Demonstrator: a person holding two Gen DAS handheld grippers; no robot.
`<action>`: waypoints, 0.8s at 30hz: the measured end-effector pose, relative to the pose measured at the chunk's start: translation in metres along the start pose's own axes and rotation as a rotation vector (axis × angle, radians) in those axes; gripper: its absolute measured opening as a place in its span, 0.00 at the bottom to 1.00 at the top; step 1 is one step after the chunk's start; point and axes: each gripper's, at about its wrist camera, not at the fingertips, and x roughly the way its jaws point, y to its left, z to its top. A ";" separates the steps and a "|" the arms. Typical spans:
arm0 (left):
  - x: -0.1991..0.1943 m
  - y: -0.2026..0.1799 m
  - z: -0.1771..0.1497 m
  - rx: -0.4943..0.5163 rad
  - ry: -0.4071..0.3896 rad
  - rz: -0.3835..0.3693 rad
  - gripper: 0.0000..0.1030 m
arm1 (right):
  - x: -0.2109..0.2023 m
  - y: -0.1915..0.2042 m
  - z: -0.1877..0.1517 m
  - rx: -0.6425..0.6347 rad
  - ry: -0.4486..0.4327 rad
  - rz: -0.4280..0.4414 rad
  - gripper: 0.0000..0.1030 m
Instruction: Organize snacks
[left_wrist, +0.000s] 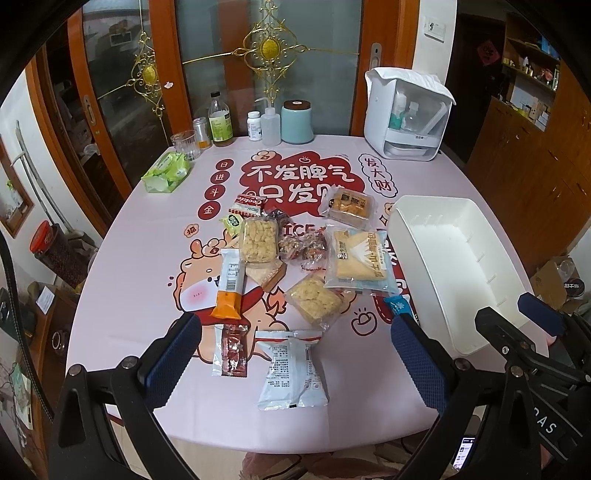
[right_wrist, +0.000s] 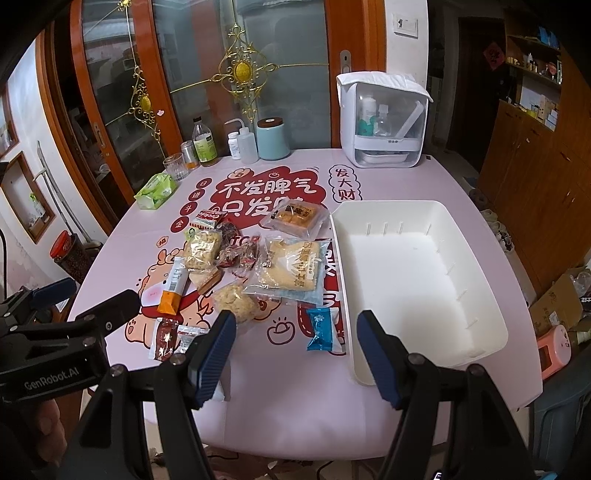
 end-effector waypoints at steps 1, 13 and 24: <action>0.000 0.001 -0.002 0.000 0.002 -0.001 0.99 | 0.000 0.000 0.000 0.000 -0.001 0.000 0.67; 0.003 0.002 0.000 0.000 -0.001 -0.006 0.99 | -0.001 0.008 0.003 0.016 -0.018 -0.026 0.67; 0.007 0.019 0.026 0.018 -0.002 -0.015 0.99 | 0.009 0.039 0.022 0.018 0.004 -0.038 0.67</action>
